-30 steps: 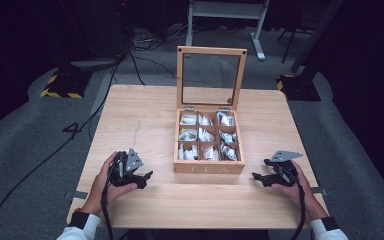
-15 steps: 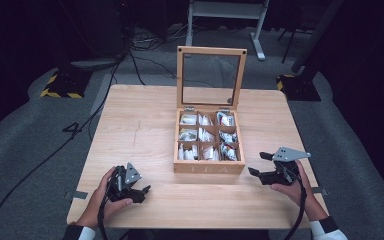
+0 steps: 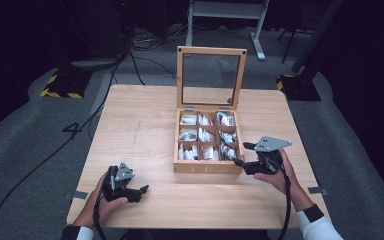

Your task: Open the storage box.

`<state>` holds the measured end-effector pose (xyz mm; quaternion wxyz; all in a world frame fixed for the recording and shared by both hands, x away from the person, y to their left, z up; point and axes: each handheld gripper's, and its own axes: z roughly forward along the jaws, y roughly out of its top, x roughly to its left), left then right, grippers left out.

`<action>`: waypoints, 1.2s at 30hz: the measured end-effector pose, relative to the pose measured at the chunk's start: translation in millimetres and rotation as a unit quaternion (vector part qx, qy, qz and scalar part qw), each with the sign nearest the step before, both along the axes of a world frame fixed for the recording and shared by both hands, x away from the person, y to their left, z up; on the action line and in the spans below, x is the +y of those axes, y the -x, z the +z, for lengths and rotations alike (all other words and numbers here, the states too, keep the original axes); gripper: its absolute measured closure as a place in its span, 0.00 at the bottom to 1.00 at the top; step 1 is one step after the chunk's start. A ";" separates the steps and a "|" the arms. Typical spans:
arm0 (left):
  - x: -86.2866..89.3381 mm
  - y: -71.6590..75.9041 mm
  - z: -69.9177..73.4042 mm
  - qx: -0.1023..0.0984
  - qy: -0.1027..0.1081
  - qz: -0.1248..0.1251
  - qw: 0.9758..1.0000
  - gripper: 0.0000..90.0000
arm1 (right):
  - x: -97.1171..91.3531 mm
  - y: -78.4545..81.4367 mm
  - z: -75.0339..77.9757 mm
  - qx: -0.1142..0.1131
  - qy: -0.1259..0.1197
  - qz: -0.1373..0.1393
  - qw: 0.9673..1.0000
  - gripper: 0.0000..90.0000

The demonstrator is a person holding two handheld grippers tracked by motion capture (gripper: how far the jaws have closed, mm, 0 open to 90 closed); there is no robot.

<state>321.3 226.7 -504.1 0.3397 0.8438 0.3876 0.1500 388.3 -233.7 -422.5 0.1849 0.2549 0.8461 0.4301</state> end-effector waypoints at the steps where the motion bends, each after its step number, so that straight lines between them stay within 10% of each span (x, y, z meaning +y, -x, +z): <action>1: 0.0 0.0 0.0 0.000 0.000 0.000 1.000 0.17 | 0.0 0.0 0.0 0.000 0.000 0.000 1.000 0.32; 20: 5.6 9.9 -0.1 0.001 0.000 0.009 1.000 0.17 | 28.9 -26.4 -15.3 0.014 0.041 -0.002 0.999 0.41; 36: 9.1 15.4 -0.1 0.002 0.002 0.012 1.000 0.17 | 30.2 -27.8 -18.9 0.048 0.054 0.044 0.996 0.88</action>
